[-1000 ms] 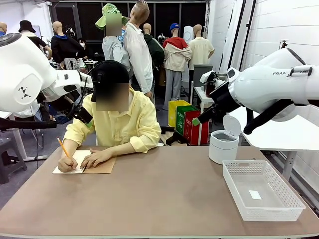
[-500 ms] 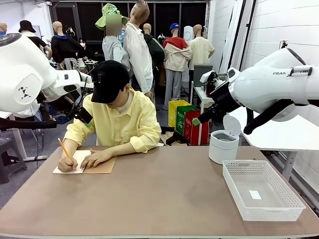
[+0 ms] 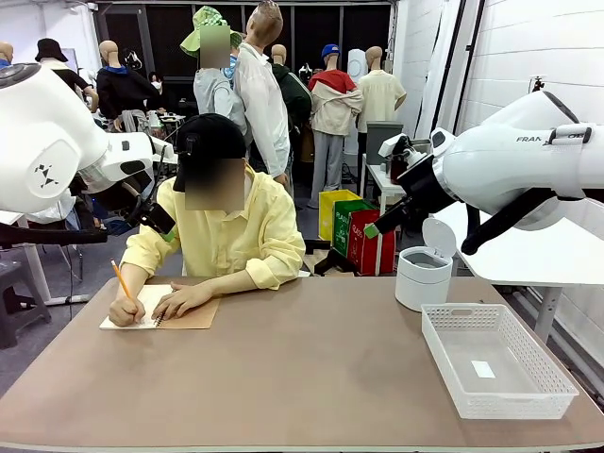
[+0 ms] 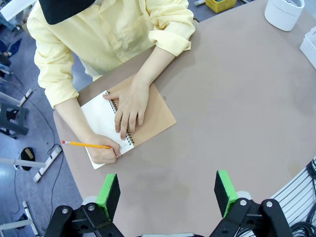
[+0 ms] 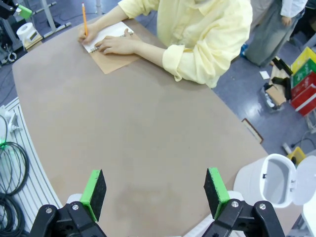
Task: Sort the paper based on its condition.
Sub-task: If a person hands you a paper, place it in the Organizing basket , and if it's crumpled, put it in the Trash can.
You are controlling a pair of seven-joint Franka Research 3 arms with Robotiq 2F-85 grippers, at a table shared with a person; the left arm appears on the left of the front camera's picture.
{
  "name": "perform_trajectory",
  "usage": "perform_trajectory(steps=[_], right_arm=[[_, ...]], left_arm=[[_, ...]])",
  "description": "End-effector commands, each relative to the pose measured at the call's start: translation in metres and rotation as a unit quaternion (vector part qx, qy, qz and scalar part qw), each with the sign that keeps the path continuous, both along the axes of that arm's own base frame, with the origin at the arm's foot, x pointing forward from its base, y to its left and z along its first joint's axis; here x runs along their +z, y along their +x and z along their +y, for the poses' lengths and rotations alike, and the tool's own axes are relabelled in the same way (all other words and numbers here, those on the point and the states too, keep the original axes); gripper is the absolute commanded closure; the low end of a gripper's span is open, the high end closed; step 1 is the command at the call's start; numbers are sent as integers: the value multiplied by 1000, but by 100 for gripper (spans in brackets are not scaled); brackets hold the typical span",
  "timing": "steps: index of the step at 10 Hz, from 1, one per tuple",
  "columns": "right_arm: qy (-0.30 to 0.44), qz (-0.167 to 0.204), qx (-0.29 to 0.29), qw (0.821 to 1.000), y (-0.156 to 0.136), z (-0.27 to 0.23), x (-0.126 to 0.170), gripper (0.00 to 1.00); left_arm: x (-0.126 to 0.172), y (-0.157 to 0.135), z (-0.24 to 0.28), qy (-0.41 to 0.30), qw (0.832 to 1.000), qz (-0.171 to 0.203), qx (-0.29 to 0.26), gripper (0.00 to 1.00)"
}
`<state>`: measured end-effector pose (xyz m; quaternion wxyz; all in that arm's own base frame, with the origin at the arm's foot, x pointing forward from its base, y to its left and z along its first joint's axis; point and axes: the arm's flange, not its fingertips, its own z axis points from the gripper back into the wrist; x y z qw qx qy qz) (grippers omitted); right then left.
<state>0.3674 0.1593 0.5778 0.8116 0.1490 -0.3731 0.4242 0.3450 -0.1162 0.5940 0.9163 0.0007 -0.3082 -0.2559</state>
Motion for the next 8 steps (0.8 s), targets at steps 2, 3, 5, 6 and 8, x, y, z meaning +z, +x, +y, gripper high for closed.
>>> perform_trajectory(steps=[2, 3, 5, 6, 8], right_arm=[[-1, 2, 2, 1000, -1, 0, -1, 0], [-1, 2, 2, 1000, -1, 0, -1, 0], [-1, 2, 2, 1000, -1, 0, -1, 0], [-1, 2, 2, 1000, -1, 0, -1, 0], [-1, 2, 2, 1000, -1, 0, -1, 0]], left_arm=[[0, 0, 0, 0, 1000, 4, -1, 0], [0, 0, 0, 0, 1000, 4, -1, 0], [0, 0, 0, 0, 1000, 4, -1, 0], [0, 0, 0, 0, 1000, 4, -1, 0], [0, 0, 0, 0, 1000, 4, -1, 0]])
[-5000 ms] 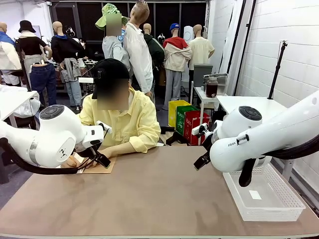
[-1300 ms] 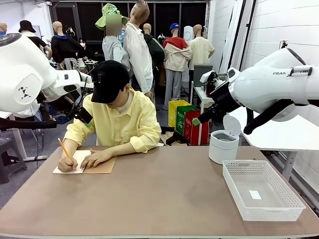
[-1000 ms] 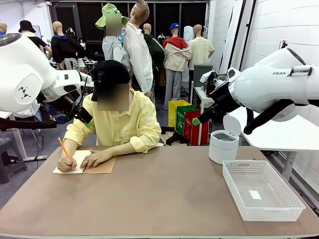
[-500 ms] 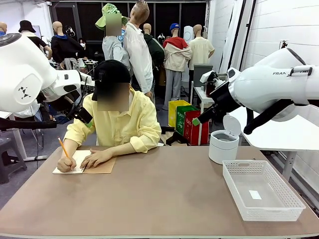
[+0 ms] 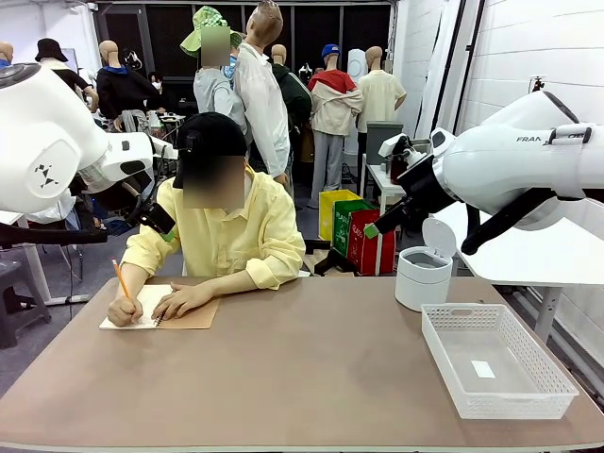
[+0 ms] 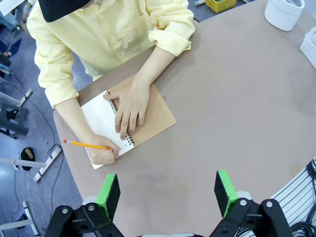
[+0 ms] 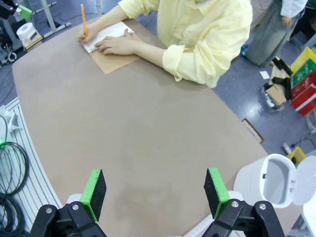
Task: Sort the paper based on its condition.
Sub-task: If a person hands you a paper, place it in the Organizing basket , and if it's crumpled, put it in the Trash can.
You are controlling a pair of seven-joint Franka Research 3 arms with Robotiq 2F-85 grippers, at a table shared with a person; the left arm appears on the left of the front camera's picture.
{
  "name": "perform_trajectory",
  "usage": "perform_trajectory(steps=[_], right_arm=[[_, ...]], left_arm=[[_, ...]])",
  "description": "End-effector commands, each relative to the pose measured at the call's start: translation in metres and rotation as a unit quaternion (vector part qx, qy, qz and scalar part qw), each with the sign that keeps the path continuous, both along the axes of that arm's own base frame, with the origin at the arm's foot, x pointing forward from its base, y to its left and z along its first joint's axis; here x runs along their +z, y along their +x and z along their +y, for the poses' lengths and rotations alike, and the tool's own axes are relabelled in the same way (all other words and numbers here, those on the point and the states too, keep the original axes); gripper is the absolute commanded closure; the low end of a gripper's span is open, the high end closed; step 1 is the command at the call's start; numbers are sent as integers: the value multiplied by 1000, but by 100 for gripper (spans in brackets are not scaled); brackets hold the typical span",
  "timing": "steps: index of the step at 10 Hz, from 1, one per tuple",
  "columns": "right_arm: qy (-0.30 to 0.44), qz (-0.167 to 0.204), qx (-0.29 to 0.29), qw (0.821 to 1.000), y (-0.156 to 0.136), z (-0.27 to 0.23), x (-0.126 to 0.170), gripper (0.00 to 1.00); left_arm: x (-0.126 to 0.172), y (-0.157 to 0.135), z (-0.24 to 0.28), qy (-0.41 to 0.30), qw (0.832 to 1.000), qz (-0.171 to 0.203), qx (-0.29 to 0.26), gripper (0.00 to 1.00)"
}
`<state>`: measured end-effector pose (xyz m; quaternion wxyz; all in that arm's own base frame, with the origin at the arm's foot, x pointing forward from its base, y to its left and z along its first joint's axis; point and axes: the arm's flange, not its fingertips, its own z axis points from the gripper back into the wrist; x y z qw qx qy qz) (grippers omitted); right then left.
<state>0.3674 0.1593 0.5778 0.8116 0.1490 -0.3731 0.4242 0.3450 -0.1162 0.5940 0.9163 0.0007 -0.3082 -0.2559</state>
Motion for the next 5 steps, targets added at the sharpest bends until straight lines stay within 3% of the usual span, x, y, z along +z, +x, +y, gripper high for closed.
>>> perform_trajectory(steps=[1, 5], right_arm=[[-1, 2, 2, 1000, -1, 0, -1, 0], [-1, 2, 2, 1000, -1, 0, -1, 0]], left_arm=[[0, 0, 0, 0, 1000, 4, -1, 0], [0, 0, 0, 0, 1000, 4, -1, 0]])
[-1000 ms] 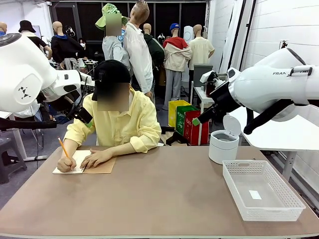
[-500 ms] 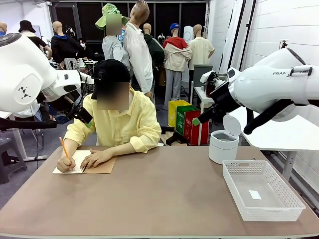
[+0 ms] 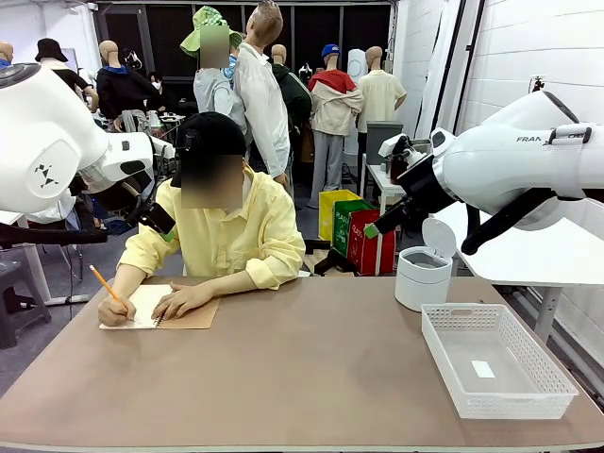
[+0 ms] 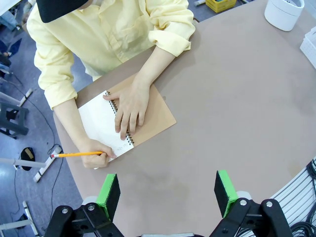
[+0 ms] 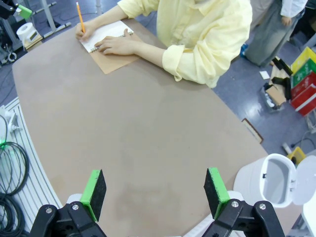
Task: Sort the paper based on its condition.
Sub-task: If a person hands you a paper, place it in the Organizing basket , and if it's crumpled, put it in the Trash can.
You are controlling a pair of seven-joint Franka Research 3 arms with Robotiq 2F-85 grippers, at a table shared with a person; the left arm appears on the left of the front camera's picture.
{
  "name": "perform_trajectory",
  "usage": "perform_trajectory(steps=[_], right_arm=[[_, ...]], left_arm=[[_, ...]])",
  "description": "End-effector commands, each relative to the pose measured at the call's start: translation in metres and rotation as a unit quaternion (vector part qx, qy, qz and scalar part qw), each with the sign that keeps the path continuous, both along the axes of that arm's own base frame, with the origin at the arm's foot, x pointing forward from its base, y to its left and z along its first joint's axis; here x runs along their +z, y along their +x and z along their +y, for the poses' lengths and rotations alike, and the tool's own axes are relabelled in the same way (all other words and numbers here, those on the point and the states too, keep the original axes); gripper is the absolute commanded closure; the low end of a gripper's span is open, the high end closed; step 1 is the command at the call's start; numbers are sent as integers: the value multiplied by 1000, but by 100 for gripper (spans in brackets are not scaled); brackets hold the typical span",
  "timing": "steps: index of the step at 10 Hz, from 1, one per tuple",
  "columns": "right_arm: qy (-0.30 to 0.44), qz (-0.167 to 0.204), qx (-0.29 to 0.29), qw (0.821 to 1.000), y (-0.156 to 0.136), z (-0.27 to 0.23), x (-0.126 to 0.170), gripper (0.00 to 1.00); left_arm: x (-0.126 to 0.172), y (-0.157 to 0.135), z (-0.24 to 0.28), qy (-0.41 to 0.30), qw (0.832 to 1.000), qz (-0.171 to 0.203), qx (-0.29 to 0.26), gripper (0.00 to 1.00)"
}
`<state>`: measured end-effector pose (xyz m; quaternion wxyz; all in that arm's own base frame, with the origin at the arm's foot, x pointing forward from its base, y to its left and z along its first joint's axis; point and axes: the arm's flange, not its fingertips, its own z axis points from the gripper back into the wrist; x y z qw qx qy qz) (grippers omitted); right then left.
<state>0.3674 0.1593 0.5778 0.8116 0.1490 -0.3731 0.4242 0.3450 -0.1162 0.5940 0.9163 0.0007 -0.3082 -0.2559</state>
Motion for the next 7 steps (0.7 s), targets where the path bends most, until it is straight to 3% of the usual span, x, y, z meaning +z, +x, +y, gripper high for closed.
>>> perform_trajectory(steps=[1, 7], right_arm=[[-1, 2, 2, 1000, -1, 0, -1, 0], [-1, 2, 2, 1000, -1, 0, -1, 0]], left_arm=[[0, 0, 0, 0, 1000, 4, -1, 0], [0, 0, 0, 0, 1000, 4, -1, 0]])
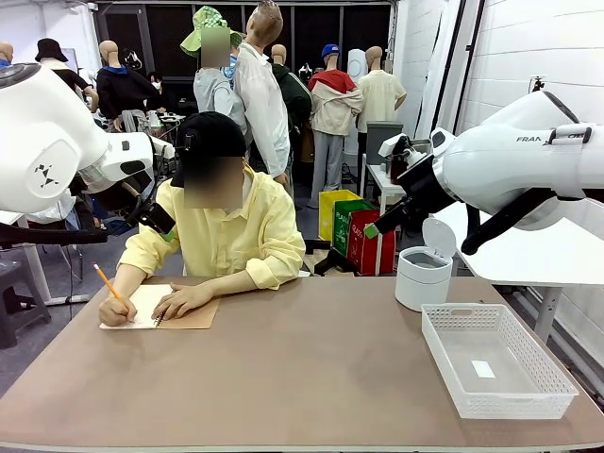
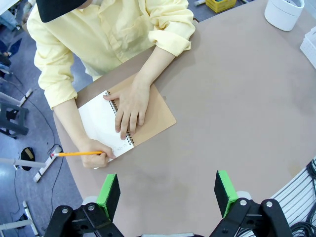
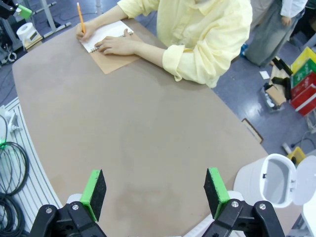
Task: Sort the paper based on its condition.
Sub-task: If a person hands you a paper, place it in the Organizing basket , and if it's crumpled, put it in the Trash can.
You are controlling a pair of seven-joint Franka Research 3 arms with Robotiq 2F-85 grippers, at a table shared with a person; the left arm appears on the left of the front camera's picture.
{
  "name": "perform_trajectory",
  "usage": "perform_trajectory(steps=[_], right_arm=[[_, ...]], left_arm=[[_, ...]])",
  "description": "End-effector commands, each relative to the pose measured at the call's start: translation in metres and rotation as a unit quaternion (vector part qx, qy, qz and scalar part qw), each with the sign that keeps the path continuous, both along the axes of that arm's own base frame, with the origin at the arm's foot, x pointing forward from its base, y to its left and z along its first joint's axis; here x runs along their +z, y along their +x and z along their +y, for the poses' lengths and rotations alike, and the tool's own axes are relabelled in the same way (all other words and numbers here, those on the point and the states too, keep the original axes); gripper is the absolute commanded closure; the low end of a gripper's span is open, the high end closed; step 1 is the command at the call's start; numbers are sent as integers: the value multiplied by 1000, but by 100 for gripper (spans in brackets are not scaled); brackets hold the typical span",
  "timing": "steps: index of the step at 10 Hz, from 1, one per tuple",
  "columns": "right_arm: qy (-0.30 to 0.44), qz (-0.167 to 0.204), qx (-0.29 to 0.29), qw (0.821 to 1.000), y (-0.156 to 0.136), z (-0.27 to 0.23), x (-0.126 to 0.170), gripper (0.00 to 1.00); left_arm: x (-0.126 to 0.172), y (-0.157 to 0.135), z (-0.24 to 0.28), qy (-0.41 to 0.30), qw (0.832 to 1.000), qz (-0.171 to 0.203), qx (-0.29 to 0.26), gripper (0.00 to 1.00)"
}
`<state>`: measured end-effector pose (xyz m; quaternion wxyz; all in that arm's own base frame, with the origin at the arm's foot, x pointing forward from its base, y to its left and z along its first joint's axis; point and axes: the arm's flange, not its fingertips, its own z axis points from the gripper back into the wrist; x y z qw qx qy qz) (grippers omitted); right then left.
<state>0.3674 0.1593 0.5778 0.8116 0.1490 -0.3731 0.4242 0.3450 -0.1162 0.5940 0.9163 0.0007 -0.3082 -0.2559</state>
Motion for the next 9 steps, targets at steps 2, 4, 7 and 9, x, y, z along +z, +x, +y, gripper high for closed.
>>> perform_trajectory(steps=[2, 4, 7, 9], right_arm=[[-1, 2, 2, 1000, -1, 0, -1, 0], [-1, 2, 2, 1000, -1, 0, -1, 0], [-1, 2, 2, 1000, -1, 0, -1, 0], [-1, 2, 2, 1000, -1, 0, -1, 0]], left_arm=[[0, 0, 0, 0, 1000, 4, -1, 0], [0, 0, 0, 0, 1000, 4, -1, 0], [0, 0, 0, 0, 1000, 4, -1, 0], [0, 0, 0, 0, 1000, 4, -1, 0]])
